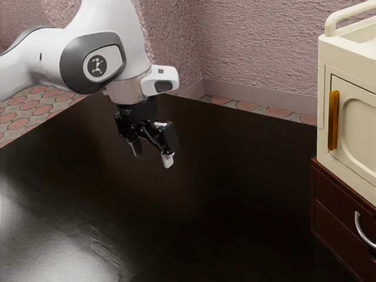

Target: Pull the drawer handle with one arm to open the drawer

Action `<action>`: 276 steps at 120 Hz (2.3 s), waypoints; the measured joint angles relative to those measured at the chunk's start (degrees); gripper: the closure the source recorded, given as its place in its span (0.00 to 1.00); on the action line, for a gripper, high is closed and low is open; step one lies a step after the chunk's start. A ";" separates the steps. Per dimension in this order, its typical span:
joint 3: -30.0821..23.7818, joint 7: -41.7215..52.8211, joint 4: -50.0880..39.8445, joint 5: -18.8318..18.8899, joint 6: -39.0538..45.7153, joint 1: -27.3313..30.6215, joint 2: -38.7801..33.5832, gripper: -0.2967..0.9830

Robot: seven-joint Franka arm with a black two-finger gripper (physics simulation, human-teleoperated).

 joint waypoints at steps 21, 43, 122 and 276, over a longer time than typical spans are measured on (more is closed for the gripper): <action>4.23 -0.27 17.02 -0.64 -8.19 2.15 5.30 0.24; -5.51 8.38 18.28 -1.10 -4.74 18.27 -1.02 0.23; -21.29 57.64 15.07 6.96 5.19 -4.67 10.44 0.23; -11.16 82.51 -8.79 -0.50 31.00 -19.68 2.28 0.23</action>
